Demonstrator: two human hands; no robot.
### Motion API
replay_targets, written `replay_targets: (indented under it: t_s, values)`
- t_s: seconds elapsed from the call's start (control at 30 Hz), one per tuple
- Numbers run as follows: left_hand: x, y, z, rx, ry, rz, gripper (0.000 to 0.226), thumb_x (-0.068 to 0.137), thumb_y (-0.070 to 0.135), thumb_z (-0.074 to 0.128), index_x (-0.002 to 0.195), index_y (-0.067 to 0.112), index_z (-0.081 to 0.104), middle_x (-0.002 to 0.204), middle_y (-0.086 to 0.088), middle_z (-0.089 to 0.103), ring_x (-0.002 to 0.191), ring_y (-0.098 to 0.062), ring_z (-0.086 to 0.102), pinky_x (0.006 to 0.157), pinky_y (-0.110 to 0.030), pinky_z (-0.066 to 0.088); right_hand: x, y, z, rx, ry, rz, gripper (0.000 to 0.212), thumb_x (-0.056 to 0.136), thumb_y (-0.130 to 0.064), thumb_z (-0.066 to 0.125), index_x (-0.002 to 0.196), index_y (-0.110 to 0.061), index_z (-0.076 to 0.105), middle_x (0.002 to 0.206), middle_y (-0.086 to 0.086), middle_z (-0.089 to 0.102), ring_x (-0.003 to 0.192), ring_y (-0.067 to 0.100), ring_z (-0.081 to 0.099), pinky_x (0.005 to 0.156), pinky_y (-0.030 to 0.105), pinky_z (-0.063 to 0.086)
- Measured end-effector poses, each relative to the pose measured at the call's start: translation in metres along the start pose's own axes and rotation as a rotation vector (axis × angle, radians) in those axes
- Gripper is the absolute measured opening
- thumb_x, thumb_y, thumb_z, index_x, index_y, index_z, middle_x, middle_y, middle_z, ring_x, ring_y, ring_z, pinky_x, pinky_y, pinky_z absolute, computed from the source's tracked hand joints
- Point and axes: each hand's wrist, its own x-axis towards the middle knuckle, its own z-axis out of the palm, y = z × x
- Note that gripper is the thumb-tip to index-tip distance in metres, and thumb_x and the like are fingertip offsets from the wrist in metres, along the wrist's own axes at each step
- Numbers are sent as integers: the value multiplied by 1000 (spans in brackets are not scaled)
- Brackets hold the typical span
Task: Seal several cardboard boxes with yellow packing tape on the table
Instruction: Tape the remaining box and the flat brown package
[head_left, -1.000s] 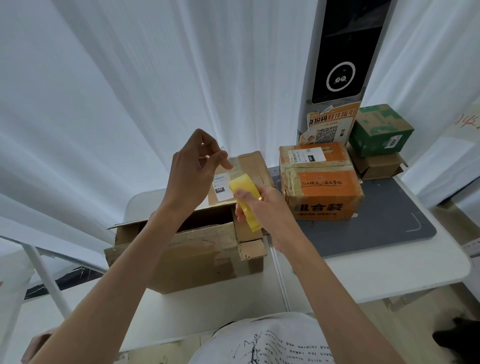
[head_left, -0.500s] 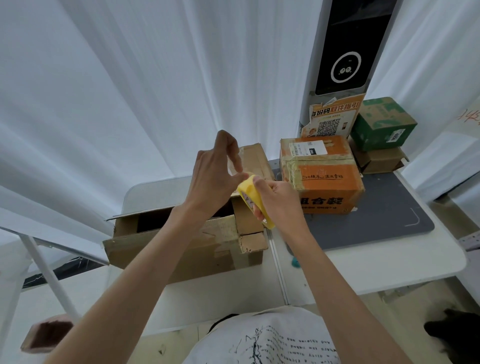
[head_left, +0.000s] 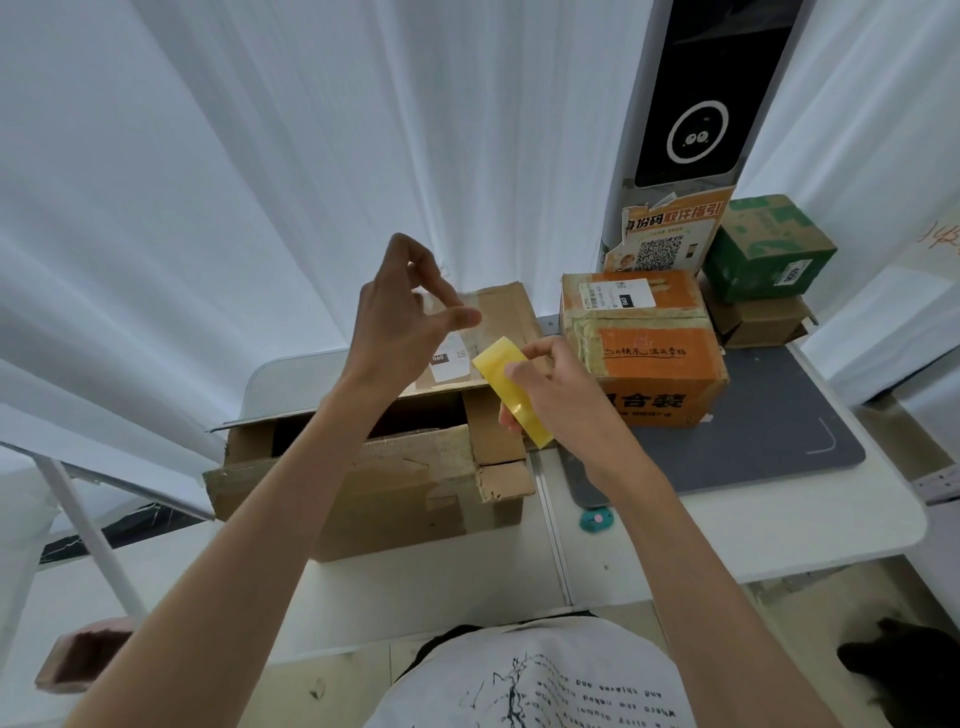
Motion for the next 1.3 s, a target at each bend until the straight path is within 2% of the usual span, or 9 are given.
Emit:
replay_targets:
  t_s: [0.2, 0.3, 0.4, 0.5, 0.7, 0.8, 0.93, 1.07, 1.3]
  values:
    - [-6, 7, 7, 32, -21, 39, 51, 73, 8, 89, 91, 17, 42, 78, 4, 68, 60, 3, 54, 57, -11, 39, 7, 12, -3, -62, 42, -9, 26, 103, -38, 56, 122, -21, 56, 82, 2, 76, 61, 4, 70, 53, 16, 51]
    - [-10, 11, 11, 38, 1, 75, 51, 72, 7, 89, 89, 21, 42, 77, 6, 65, 70, 1, 58, 60, -14, 41, 12, 24, -7, -114, 100, 14, 34, 99, -48, 58, 115, -18, 59, 69, 0, 74, 61, 10, 71, 66, 30, 59]
    - [0, 14, 7, 49, 14, 82, 50, 74, 6, 87, 91, 19, 42, 78, 8, 63, 76, 7, 59, 64, -13, 44, 11, 26, -7, 12, 77, 14, 41, 94, -54, 62, 111, -16, 59, 66, 1, 73, 58, 13, 69, 66, 33, 61]
    - [16, 14, -2, 58, 3, 59, 50, 75, 9, 86, 95, 18, 41, 80, 8, 64, 83, 10, 58, 67, -6, 39, 9, 19, -5, 99, 0, -3, 32, 96, -50, 62, 110, -21, 61, 68, 0, 73, 61, 10, 67, 67, 31, 58]
    - [29, 22, -12, 134, -43, 101, 52, 75, 7, 87, 100, 13, 42, 79, 8, 68, 61, 9, 54, 67, -17, 40, 8, 22, -8, 119, -128, 39, 14, 100, -26, 59, 113, -24, 63, 76, -5, 73, 70, 1, 66, 70, 22, 49]
    - [32, 27, -6, 195, -57, 162, 51, 73, 8, 88, 98, 14, 44, 76, 13, 66, 67, 6, 57, 65, -14, 43, 12, 26, -3, 169, -92, 44, 13, 100, -30, 60, 108, -20, 65, 78, -2, 73, 74, 7, 66, 75, 29, 51]
    - [32, 30, 1, 249, -53, 217, 51, 70, 10, 89, 96, 15, 45, 73, 15, 65, 78, -8, 63, 79, -34, 52, 17, 27, -1, 200, -69, 69, 15, 100, -31, 61, 105, -18, 66, 78, -1, 73, 74, 11, 66, 78, 33, 55]
    - [35, 30, -2, 273, -40, 225, 51, 70, 13, 90, 98, 15, 47, 72, 17, 65, 83, -11, 66, 87, -41, 54, 17, 29, 3, 217, -41, 81, 16, 101, -31, 60, 103, -15, 64, 77, 1, 72, 71, 13, 66, 83, 39, 56]
    - [37, 34, -20, 211, -91, 193, 49, 75, 10, 87, 95, 13, 43, 85, 0, 72, 56, 12, 51, 63, -15, 34, 15, 25, 6, 235, -17, 69, 22, 98, -35, 64, 110, -17, 62, 83, 4, 78, 74, 15, 74, 77, 36, 58]
